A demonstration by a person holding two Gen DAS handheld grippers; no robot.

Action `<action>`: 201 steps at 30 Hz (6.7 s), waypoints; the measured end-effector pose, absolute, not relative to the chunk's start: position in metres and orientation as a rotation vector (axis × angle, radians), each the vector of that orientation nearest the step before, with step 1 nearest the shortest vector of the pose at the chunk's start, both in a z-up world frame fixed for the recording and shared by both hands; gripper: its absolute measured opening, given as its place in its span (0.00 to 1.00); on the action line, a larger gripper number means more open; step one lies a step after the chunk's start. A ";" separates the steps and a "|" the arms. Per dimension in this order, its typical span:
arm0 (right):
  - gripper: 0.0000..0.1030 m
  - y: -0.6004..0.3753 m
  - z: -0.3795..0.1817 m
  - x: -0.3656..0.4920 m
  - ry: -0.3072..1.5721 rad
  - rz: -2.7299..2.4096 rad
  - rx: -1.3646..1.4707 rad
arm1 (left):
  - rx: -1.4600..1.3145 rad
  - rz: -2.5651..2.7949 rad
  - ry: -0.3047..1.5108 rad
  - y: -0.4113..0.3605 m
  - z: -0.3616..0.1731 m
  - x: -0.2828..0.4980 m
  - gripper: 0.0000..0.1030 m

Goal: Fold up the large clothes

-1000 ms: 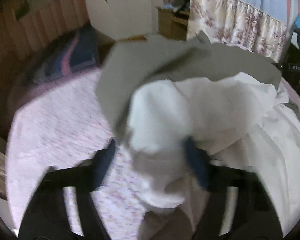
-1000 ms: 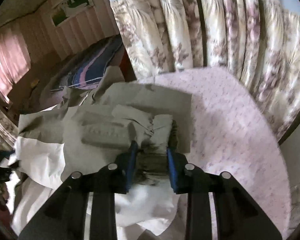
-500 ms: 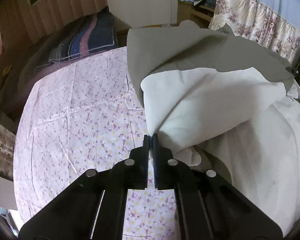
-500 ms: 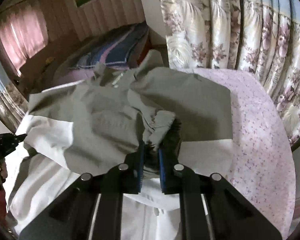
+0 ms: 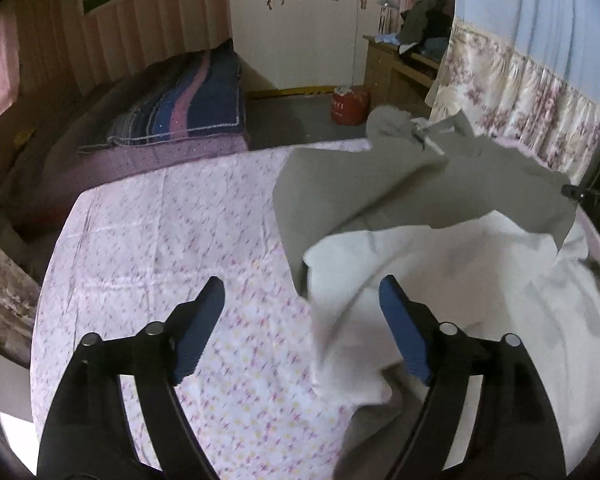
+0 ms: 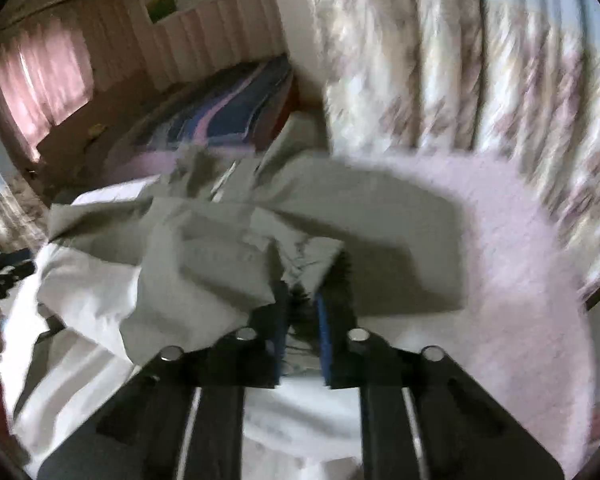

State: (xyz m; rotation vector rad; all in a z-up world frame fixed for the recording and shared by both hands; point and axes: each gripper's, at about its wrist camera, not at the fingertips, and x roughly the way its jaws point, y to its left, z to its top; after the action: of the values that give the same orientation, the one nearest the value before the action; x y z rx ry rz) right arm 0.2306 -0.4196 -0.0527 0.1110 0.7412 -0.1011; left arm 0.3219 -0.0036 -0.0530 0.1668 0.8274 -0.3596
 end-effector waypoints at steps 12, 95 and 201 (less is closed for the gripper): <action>0.15 -0.470 -0.065 0.209 0.847 -0.246 0.139 | 0.162 -0.461 0.869 -0.073 -0.067 0.345 0.77; 0.63 -0.438 -0.089 0.178 0.746 -0.010 0.116 | 0.343 -0.264 0.812 -0.080 -0.099 0.297 0.96; 0.14 -0.335 -0.097 -0.177 0.589 -0.186 0.189 | 0.150 -0.373 0.888 0.046 -0.115 -0.035 0.11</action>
State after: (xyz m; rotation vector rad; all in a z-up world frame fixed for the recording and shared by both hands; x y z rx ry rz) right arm -0.1774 -0.3353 -0.0971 0.1885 0.5891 -0.1858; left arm -0.0350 0.0461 -0.1147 0.1498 0.8878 -0.3732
